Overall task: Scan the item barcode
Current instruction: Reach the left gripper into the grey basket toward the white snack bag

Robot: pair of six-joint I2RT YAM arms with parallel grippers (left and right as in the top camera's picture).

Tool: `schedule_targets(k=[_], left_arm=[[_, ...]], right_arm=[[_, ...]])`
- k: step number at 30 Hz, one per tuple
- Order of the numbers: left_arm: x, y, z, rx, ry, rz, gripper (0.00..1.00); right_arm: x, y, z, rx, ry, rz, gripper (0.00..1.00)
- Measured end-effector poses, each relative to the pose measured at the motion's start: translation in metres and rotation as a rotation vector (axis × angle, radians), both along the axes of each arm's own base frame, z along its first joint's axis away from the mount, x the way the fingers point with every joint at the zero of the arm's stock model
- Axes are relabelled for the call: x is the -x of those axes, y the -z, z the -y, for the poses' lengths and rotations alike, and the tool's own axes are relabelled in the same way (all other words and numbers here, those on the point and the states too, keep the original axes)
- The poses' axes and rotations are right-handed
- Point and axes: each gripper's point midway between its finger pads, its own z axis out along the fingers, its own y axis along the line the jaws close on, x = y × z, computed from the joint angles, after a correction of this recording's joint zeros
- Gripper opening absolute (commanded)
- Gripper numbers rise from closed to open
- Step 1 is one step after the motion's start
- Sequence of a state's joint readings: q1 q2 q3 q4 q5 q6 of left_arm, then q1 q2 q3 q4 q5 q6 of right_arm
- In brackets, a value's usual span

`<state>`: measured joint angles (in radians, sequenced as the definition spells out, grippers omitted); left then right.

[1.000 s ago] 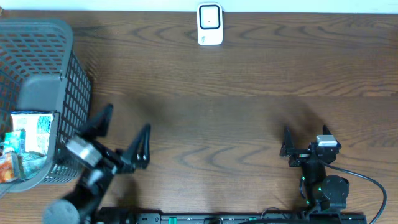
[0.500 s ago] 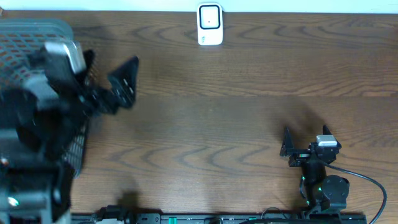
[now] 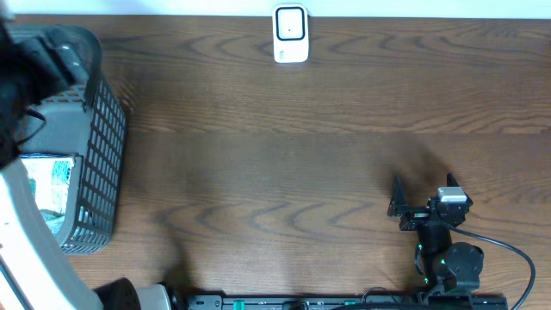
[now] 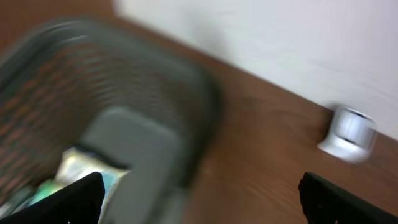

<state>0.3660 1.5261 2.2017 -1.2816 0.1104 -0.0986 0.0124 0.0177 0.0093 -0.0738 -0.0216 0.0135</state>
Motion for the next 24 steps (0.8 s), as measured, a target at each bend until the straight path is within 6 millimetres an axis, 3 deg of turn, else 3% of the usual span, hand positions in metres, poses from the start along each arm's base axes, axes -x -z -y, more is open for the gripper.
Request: schedule_targets(k=[4, 8, 12, 16, 24], left_arm=[[0.017, 0.02, -0.055, -0.013, -0.244, -0.087, 0.98], [0.035, 0.036, -0.086, -0.014, -0.38, -0.159, 0.98], [0.039, 0.056, -0.097, -0.02, -0.41, -0.217, 0.98], [0.037, 0.088, -0.103, -0.014, -0.42, -0.303, 0.98], [0.033, 0.174, -0.123, -0.056, -0.43, -0.472, 0.98]], right_arm=[[0.0, 0.0, 0.0, 0.0, 0.0, 0.0, 0.99], [0.0, 0.0, 0.0, 0.0, 0.0, 0.0, 0.99], [0.0, 0.0, 0.0, 0.0, 0.0, 0.0, 0.99], [0.0, 0.0, 0.0, 0.0, 0.0, 0.0, 0.99], [0.0, 0.0, 0.0, 0.0, 0.0, 0.0, 0.99]])
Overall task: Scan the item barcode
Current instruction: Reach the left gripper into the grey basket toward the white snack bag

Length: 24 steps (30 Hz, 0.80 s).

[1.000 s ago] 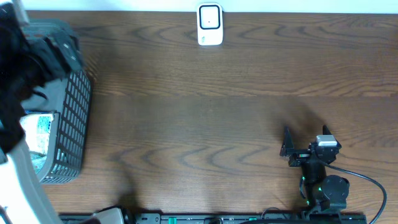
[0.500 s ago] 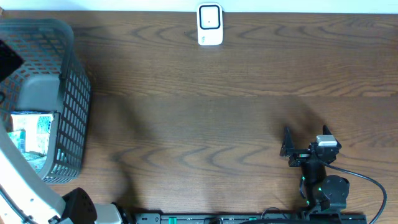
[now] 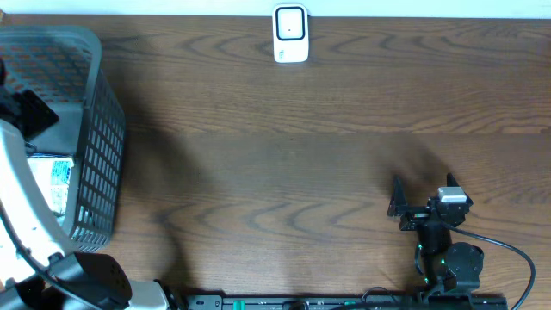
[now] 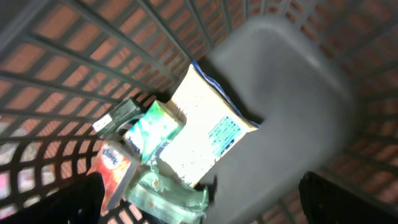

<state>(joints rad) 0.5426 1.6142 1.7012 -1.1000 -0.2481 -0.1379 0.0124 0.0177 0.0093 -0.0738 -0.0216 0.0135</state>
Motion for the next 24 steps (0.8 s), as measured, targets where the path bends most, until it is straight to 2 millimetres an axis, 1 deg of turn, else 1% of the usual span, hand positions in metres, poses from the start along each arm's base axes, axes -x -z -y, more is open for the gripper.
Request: schedule_targets(k=[3, 6, 9, 12, 17, 21, 24], left_arm=[[0.002, 0.025, -0.005, 0.001, 0.005, -0.035, 0.98], [0.01, 0.043, -0.015, 0.003, -0.017, -0.058, 0.98], [0.022, 0.056, -0.026, 0.01, -0.056, -0.071, 0.98], [0.025, 0.066, -0.035, 0.023, -0.052, -0.055, 0.98], [0.017, 0.093, -0.027, 0.064, 0.066, -0.057, 0.98], [0.022, 0.122, -0.017, 0.093, 0.146, -0.104, 0.98], [0.025, 0.14, -0.012, 0.101, 0.199, -0.133, 0.99]], right_arm=[[0.0, 0.0, 0.0, 0.0, 0.0, 0.0, 0.99], [0.0, 0.0, 0.0, 0.0, 0.0, 0.0, 0.99], [0.0, 0.0, 0.0, 0.0, 0.0, 0.0, 0.99], [0.0, 0.0, 0.0, 0.0, 0.0, 0.0, 0.99], [0.0, 0.0, 0.0, 0.0, 0.0, 0.0, 0.99], [0.0, 0.0, 0.0, 0.0, 0.0, 0.0, 0.99], [0.0, 0.0, 0.0, 0.0, 0.0, 0.0, 0.99]])
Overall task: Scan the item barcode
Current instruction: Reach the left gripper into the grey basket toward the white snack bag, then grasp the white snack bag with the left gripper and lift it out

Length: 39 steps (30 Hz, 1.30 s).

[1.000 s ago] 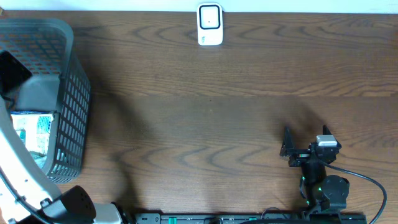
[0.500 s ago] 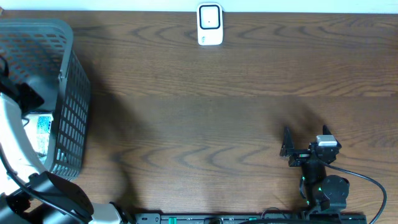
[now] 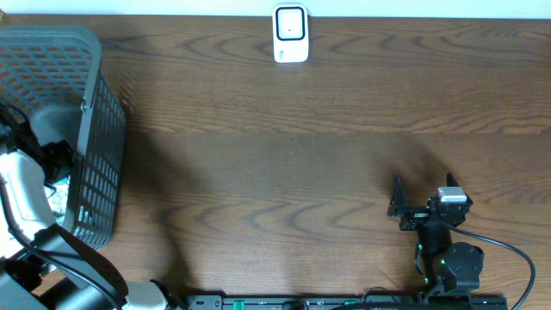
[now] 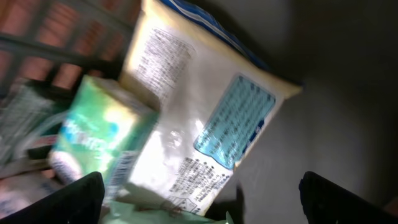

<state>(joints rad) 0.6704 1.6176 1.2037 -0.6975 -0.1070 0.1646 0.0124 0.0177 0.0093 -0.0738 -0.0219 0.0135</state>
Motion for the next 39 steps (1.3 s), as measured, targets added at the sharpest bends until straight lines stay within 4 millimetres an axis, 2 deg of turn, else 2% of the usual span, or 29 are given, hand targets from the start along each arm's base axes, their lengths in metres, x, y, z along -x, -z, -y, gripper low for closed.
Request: schedule_targets(k=[4, 10, 15, 21, 26, 31, 33, 35, 36, 39], left_arm=[[0.004, 0.018, 0.004, 0.007, 0.059, -0.037, 0.96], [0.003, 0.029, 0.003, -0.014, 0.126, -0.054, 0.94], [0.013, 0.046, 0.0, -0.061, 0.142, -0.095, 0.92], [0.007, 0.04, -0.014, -0.141, 0.156, -0.093, 0.87], [0.0, 0.041, -0.015, -0.144, 0.185, -0.073, 0.87], [-0.001, 0.069, -0.011, -0.085, 0.218, -0.114, 0.84], [-0.003, 0.069, -0.014, -0.095, 0.216, -0.114, 0.79], [-0.003, 0.07, -0.017, -0.106, 0.208, -0.122, 0.65], [-0.003, 0.07, -0.019, -0.116, 0.203, -0.129, 0.55], [-0.001, 0.07, -0.023, -0.14, 0.198, -0.146, 0.43]], right_arm=[[0.0, 0.0, 0.0, 0.0, 0.0, 0.0, 0.99], [0.0, 0.0, 0.0, 0.0, 0.0, 0.0, 0.99], [0.0, 0.0, 0.0, 0.0, 0.0, 0.0, 0.99], [0.0, 0.0, 0.0, 0.0, 0.0, 0.0, 0.99], [0.0, 0.0, 0.0, 0.0, 0.0, 0.0, 0.99], [0.0, 0.0, 0.0, 0.0, 0.0, 0.0, 0.99], [0.0, 0.0, 0.0, 0.0, 0.0, 0.0, 0.99], [0.0, 0.0, 0.0, 0.0, 0.0, 0.0, 0.99], [0.0, 0.0, 0.0, 0.0, 0.0, 0.0, 0.99], [0.0, 0.0, 0.0, 0.0, 0.0, 0.0, 0.99]])
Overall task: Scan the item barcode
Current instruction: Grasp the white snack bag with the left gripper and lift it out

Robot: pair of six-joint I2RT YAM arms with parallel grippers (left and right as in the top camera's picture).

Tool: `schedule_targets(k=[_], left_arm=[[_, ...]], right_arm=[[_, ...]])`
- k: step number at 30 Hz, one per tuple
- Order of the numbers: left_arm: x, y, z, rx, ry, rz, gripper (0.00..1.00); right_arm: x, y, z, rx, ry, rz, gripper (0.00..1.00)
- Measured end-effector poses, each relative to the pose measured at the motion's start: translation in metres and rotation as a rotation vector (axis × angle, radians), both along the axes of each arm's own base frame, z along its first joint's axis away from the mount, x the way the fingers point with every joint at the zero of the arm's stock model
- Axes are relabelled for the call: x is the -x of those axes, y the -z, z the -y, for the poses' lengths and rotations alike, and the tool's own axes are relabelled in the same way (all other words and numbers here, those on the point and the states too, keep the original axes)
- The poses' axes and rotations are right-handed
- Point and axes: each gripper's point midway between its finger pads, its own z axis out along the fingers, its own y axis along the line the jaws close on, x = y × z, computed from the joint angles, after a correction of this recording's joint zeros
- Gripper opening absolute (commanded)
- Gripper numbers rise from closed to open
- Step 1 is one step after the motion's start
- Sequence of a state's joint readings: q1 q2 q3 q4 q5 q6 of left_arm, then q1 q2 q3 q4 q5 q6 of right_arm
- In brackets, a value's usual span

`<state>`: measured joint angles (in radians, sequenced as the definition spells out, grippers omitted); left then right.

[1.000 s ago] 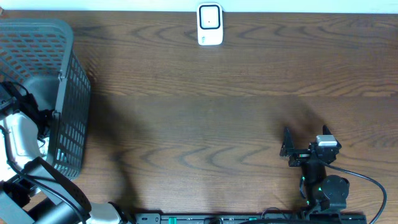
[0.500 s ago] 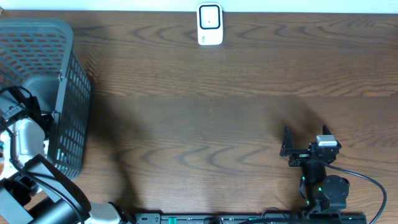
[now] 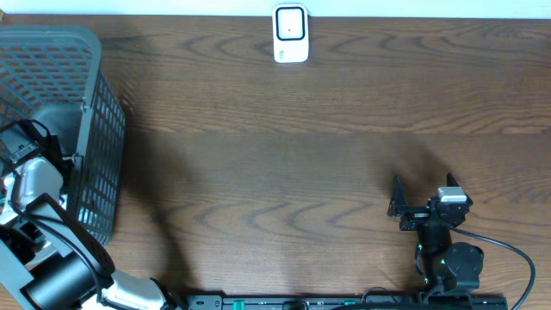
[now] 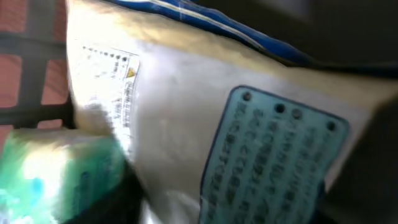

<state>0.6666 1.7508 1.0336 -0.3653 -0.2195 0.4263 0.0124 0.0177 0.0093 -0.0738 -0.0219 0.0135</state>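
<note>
A white packet (image 4: 180, 118) with a teal printed panel (image 4: 267, 155) and a blue top edge fills the left wrist view, very close up. It lies in the grey mesh basket (image 3: 96, 129) at the table's left end. My left arm (image 3: 34, 172) reaches down inside that basket; its fingers do not show clearly, so their state is unclear. A green pack (image 4: 56, 174) lies against the packet's left side. The white barcode scanner (image 3: 291, 34) stands at the far edge, middle. My right gripper (image 3: 394, 198) rests open and empty near the front right.
The basket's mesh wall (image 4: 31, 68) shows at the left of the wrist view, with brown table behind it. The right arm's base and cable (image 3: 456, 258) sit at the front right edge. Brown wooden table (image 3: 275, 155) stretches between basket and scanner.
My left gripper has come closer to the white packet, which now fills the wrist view. The dark fingers seen in the lower corners no longer show plainly. The right arm has not moved.
My left gripper was first above the basket rim, open, with the scanner in sight. Then it looked down into the basket at several packs. Then it was low over the white packet and green pack, and now it is right at the packet.
</note>
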Motion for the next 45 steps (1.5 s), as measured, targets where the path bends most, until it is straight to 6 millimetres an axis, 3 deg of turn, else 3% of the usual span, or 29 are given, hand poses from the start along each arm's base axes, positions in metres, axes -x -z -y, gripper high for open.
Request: schedule_targets(k=[4, 8, 12, 19, 23, 24, 26, 27, 28, 30, 33, 38, 45], left_arm=[[0.0, -0.006, -0.003, -0.019, -0.03, 0.018, 0.19], [-0.004, -0.024, -0.002, -0.024, -0.075, 0.097, 0.08], [-0.016, -0.067, 0.002, -0.039, -0.096, 0.266, 0.08], [-0.028, -0.175, 0.015, -0.111, -0.109, 0.635, 0.07], [-0.022, -0.21, 0.023, -0.133, -0.117, 0.745, 0.08], [-0.021, -0.214, 0.025, -0.134, -0.118, 0.758, 0.14], [-0.018, -0.214, 0.027, -0.126, -0.125, 0.756, 0.34], [-0.017, -0.211, 0.028, -0.116, -0.131, 0.748, 0.63], [-0.017, -0.205, 0.029, -0.102, -0.136, 0.731, 0.71], [-0.019, -0.193, 0.028, -0.079, -0.144, 0.703, 0.72], [-0.023, -0.167, 0.024, -0.039, -0.157, 0.64, 0.81], [-0.027, -0.112, 0.022, 0.032, -0.133, 0.481, 0.95], [-0.024, -0.057, 0.026, 0.105, -0.072, 0.309, 0.99]], right_arm=[[0.0, 0.0, 0.0, 0.0, 0.0, 0.0, 0.99], [0.0, 0.0, 0.0, 0.0, 0.0, 0.0, 0.99], [0.0, 0.0, 0.0, 0.0, 0.0, 0.0, 0.99], [0.0, 0.0, 0.0, 0.0, 0.0, 0.0, 0.99], [0.0, 0.0, 0.0, 0.0, 0.0, 0.0, 0.99], [0.0, 0.0, 0.0, 0.0, 0.0, 0.0, 0.99], [0.0, 0.0, 0.0, 0.0, 0.0, 0.0, 0.99], [0.0, 0.0, 0.0, 0.0, 0.0, 0.0, 0.99], [0.0, 0.0, 0.0, 0.0, 0.0, 0.0, 0.99], [0.0, 0.0, 0.0, 0.0, 0.0, 0.0, 0.99], [0.0, 0.0, 0.0, 0.0, 0.0, 0.0, 0.99], [0.0, 0.0, 0.0, 0.0, 0.0, 0.0, 0.99], [0.0, 0.0, 0.0, 0.0, 0.0, 0.0, 0.99]])
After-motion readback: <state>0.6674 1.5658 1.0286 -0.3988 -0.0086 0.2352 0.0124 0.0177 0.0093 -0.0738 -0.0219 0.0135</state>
